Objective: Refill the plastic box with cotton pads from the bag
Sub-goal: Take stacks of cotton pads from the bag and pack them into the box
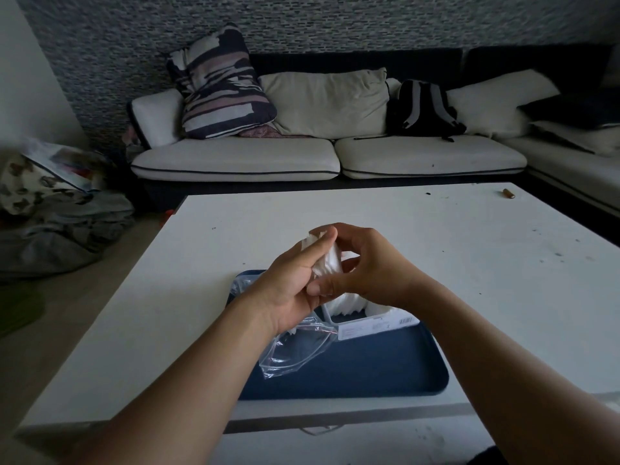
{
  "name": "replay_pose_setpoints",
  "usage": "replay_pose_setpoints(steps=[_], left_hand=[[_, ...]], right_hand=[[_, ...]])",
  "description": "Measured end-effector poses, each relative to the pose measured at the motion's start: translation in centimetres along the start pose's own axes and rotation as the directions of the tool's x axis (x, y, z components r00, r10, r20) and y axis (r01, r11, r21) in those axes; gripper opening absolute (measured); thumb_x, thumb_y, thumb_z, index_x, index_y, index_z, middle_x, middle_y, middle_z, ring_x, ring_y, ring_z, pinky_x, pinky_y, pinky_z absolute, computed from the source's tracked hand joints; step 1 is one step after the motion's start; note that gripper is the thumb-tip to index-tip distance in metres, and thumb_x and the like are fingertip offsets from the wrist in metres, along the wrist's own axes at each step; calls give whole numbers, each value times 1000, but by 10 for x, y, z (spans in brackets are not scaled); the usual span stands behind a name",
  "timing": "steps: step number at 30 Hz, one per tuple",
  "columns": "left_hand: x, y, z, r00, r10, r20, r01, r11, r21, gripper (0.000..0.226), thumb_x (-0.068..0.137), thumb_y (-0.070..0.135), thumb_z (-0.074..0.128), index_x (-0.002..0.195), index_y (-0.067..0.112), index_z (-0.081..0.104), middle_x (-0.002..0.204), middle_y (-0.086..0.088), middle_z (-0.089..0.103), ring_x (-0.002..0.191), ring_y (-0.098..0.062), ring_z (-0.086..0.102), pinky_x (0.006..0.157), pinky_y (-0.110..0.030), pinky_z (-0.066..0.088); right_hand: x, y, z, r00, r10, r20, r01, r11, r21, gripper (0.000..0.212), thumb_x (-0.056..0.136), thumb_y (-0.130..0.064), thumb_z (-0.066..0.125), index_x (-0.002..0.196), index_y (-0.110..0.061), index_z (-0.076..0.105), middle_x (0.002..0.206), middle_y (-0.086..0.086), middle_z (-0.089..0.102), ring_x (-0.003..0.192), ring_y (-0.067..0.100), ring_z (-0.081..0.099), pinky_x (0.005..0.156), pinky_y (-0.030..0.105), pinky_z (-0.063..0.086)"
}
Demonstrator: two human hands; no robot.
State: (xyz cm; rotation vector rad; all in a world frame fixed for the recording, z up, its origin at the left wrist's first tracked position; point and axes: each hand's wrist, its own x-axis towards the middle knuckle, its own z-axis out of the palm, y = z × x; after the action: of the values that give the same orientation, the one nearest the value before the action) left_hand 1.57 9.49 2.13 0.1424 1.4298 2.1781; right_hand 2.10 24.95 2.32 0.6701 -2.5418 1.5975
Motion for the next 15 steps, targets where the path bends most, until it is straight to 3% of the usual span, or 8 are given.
replay_pose_setpoints(steps=[6,15], left_hand=[[1,5,-4,999,-42,-10,39,977,-210,43,94,42,62,115,5,66,92,-11,69,82,-18,69,76,-30,59],[1,2,-2,999,-45,-6,44,991,-128,55,89,49,62,123,5,63,90,-9,74,80,-16,72,71,-27,61]], right_hand=[[1,5,-12,998,40,-56,-33,992,123,55,75,-15,87,125,-12,66,115,0,73,111,17,67,97,43,56],[-4,2,-13,996,-8,-93,9,1000,16,51,77,-13,85,124,-12,67,111,-4,74,104,10,70,90,31,59]])
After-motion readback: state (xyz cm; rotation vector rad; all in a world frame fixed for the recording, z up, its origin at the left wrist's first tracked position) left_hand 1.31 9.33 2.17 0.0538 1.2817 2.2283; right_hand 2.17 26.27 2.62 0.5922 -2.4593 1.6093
